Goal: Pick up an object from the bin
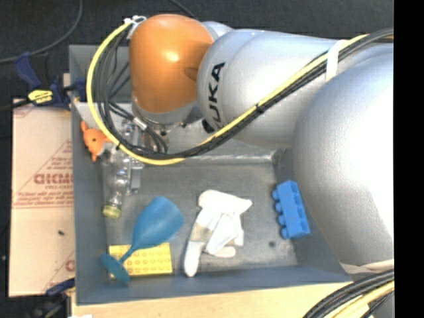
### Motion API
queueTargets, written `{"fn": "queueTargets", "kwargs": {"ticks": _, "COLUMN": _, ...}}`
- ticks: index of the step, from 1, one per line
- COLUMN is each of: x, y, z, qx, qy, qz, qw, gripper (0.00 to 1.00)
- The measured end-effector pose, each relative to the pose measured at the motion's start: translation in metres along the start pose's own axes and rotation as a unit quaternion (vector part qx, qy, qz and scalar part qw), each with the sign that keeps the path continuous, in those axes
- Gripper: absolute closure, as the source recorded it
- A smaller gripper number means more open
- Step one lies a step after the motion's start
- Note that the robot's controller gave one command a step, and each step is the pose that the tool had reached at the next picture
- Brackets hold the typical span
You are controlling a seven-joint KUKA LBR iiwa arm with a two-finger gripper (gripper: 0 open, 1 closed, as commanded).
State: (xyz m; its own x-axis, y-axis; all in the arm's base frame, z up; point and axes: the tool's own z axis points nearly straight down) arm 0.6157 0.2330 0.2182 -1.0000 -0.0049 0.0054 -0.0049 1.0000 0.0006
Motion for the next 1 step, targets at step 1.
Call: {"fn": "queueTargets", "kwargs": {"ticks": 1, "x": -0.0019, "y": -0.0012, "z": -0.0054, "qx": -0.001, "qy": -0.0042, "qz": 0.002, "qw": 1.0000, "gripper": 0.00}}
